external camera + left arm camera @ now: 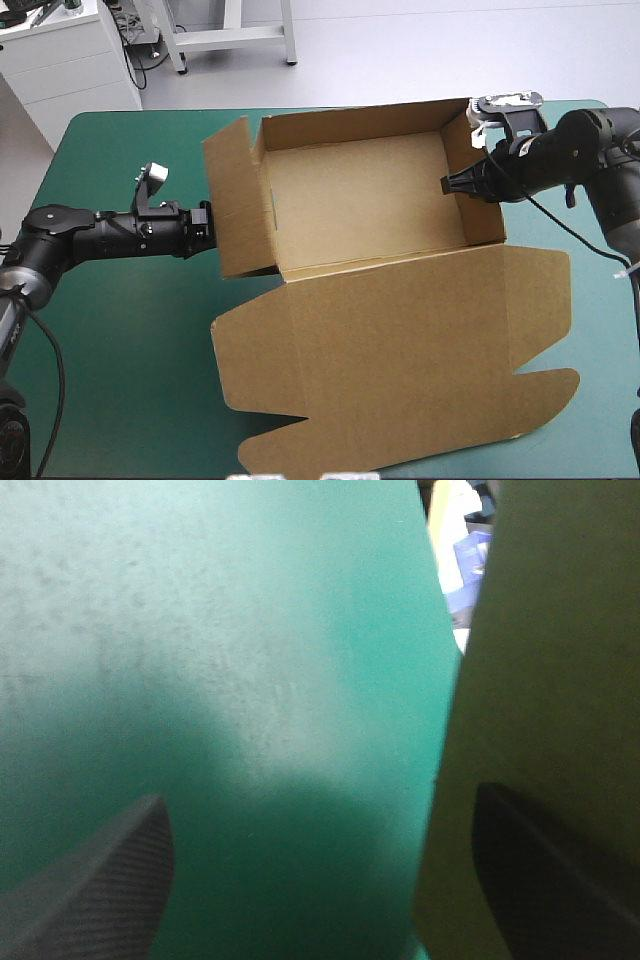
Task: Fold the box
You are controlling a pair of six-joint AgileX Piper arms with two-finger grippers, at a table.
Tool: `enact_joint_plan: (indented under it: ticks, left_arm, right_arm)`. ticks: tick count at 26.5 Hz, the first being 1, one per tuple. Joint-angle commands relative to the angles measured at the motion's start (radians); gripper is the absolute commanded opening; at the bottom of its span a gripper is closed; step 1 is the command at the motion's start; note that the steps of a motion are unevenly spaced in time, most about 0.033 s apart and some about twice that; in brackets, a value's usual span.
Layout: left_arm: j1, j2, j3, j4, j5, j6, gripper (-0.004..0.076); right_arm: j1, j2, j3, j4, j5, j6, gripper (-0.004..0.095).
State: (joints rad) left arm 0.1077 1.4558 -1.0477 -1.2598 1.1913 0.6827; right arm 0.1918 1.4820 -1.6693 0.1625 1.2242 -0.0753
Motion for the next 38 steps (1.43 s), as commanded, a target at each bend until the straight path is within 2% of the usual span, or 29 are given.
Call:
enact_joint_plan:
  ticks: [1, 10, 18, 25, 31, 35, 38]
  left_arm:
    - [-0.063, -0.035, -0.041, -0.12, 0.114, 0.02, 0.0586]
    - [-0.164, -0.067, -0.175, -0.19, 0.114, 0.021, 0.0586]
    - [-0.211, -0.074, -0.18, -0.185, 0.104, 0.026, 0.0586]
    - [-0.211, -0.072, -0.18, -0.173, 0.026, 0.028, 0.0586]
    - [-0.211, -0.064, -0.204, -0.009, -0.019, -0.101, 0.0586]
    - [-0.213, -0.064, -0.286, 0.177, -0.049, -0.251, 0.0586]
    - [-0.221, -0.064, -0.361, 0.232, -0.08, -0.327, 0.0586]
  right_arm:
    - [-0.009, -0.03, -0.031, -0.005, -0.05, 0.011, -0.0023]
    - [-0.009, -0.007, -0.031, -0.031, -0.03, 0.043, -0.0023]
    - [-0.009, -0.005, -0.031, -0.029, -0.025, 0.049, -0.0023]
    - [-0.005, -0.008, -0.031, -0.004, -0.014, 0.055, -0.0022]
    - [-0.005, -0.019, -0.031, 0.011, -0.021, 0.075, -0.0022]
    - [0.012, -0.031, -0.031, 0.002, -0.037, 0.087, -0.0021]
    - [0.056, -0.041, -0.031, -0.04, -0.053, 0.107, -0.0021]
